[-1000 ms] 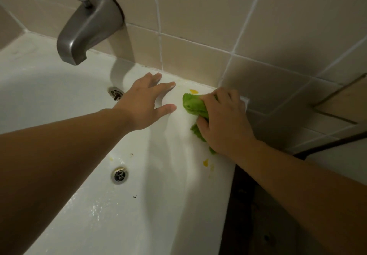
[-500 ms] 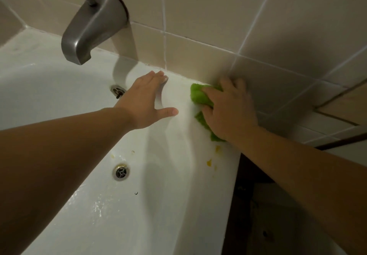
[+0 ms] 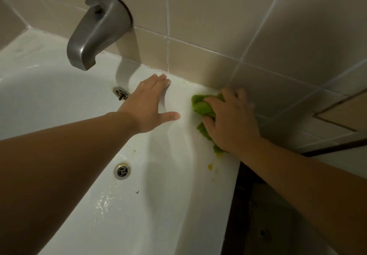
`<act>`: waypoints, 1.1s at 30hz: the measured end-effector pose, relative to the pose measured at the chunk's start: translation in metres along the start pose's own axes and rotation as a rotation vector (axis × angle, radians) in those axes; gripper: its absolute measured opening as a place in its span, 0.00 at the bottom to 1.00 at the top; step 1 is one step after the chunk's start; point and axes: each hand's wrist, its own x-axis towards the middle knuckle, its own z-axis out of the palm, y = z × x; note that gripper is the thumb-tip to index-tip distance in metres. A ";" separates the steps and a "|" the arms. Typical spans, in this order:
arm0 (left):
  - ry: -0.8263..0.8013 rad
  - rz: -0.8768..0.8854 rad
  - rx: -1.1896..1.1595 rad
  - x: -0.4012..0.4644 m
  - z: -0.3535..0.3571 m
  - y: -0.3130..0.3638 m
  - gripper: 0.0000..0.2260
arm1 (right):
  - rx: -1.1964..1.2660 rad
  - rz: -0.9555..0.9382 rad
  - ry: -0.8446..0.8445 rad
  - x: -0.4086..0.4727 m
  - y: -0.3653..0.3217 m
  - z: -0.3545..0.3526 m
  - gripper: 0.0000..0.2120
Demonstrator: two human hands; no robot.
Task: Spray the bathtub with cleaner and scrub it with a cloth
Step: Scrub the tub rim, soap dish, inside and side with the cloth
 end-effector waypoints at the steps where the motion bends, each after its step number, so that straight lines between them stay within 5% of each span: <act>1: -0.005 -0.002 0.001 0.000 0.000 0.001 0.47 | -0.052 0.042 -0.003 -0.003 0.008 -0.002 0.16; 4: -0.025 -0.009 0.006 0.000 -0.001 0.004 0.48 | -0.171 0.126 0.003 0.011 0.001 -0.004 0.14; 10: -0.038 0.006 0.034 -0.001 -0.001 0.003 0.47 | 0.019 -0.006 -0.030 0.017 -0.012 0.003 0.16; 16: -0.063 -0.004 0.033 -0.003 -0.001 0.011 0.46 | -0.184 0.114 -0.041 0.007 0.019 -0.010 0.16; 22: -0.072 -0.024 0.046 -0.005 0.000 0.013 0.50 | 0.028 -0.075 -0.158 0.015 0.000 -0.010 0.18; 28: -0.080 -0.024 0.066 -0.008 -0.001 0.020 0.49 | -0.074 0.078 -0.116 0.014 0.004 -0.016 0.15; 33: -0.078 -0.028 0.055 -0.009 0.001 0.019 0.49 | 0.006 -0.053 -0.152 0.005 -0.004 -0.015 0.16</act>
